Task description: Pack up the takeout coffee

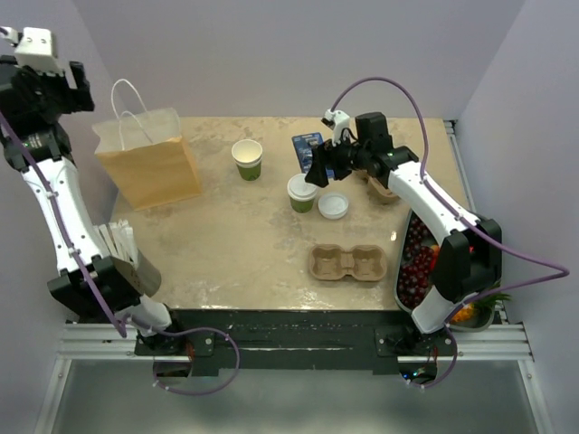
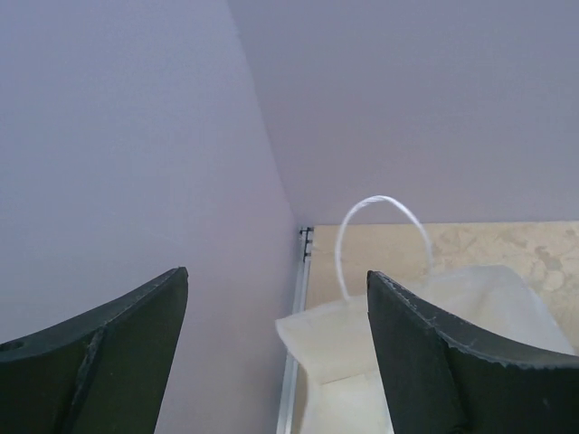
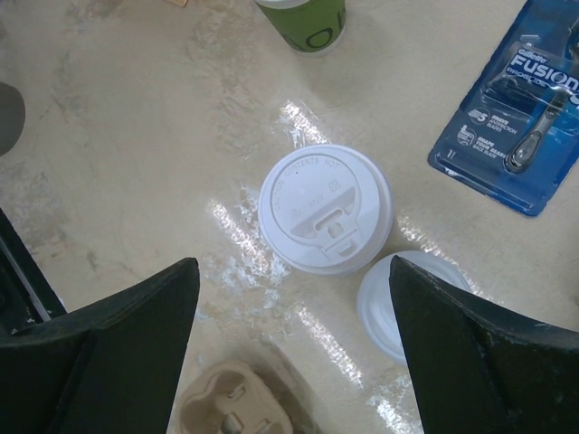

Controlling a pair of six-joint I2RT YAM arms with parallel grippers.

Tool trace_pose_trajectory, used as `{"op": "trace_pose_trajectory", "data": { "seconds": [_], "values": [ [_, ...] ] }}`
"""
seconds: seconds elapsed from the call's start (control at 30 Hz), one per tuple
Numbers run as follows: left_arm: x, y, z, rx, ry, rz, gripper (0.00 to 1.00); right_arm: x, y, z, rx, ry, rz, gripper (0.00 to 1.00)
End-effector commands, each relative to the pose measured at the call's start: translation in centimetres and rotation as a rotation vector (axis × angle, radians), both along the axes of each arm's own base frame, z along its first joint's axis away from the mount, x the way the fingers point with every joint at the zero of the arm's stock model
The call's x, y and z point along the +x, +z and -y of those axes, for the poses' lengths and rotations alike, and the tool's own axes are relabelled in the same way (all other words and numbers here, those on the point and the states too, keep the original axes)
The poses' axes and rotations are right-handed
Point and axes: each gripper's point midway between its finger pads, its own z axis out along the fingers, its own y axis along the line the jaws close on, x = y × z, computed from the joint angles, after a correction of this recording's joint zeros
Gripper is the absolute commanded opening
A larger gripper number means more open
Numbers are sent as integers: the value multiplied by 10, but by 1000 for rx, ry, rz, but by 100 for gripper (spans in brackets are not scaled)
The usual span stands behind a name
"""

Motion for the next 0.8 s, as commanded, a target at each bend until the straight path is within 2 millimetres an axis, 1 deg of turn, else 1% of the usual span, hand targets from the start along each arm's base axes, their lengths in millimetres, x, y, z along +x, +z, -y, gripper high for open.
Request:
{"op": "trace_pose_trajectory", "data": {
  "seconds": [0.0,0.03,0.07,0.1,0.13,0.17,0.2,0.23,0.27,0.33,0.37,0.43,0.47,0.53,0.57,0.63,0.67,0.77],
  "values": [
    [17,3,3,-67,-198,-3,83,-4,23,-4,56,18,53,88],
    [21,-5,2,-14,-228,-36,82,-3,21,-4,57,20,54,88],
    [24,-1,4,6,-255,-41,81,-4,20,-4,59,22,52,88],
    [32,-26,-2,-19,-261,-112,80,-5,18,-5,72,9,27,88],
    [35,-33,-5,28,-274,-138,78,-6,17,-6,74,11,27,88],
    [42,-43,-12,38,-269,-167,78,-5,16,-6,76,8,20,88],
    [41,-54,-14,37,-272,-208,77,-6,13,-6,75,9,15,88],
    [42,-61,-19,94,-277,-235,77,-6,12,-6,74,8,14,88],
    [44,-74,-22,95,-279,-276,77,-6,11,-6,74,7,12,88],
    [44,-86,-29,146,-287,-317,76,-5,8,-5,68,7,9,88],
    [43,-99,-27,138,-308,-358,76,-6,6,-6,66,8,5,88],
    [42,-108,-26,166,-343,-386,75,-5,3,-6,66,6,-5,88],
    [41,-115,-25,155,-356,-406,75,-4,1,-6,65,6,-8,88],
    [41,-123,-23,157,-375,-423,74,-2,-1,-7,67,7,-15,88],
    [42,-131,-24,145,-379,-438,74,-2,-1,-7,66,9,-16,88],
    [44,-136,-22,136,-396,-446,73,0,-5,-8,64,8,-26,88],
    [46,-144,-22,124,-405,-457,72,1,-5,-10,65,10,-25,88],
    [54,-154,-22,107,-429,-462,70,4,-8,-11,62,11,-35,88]
  ]
}}
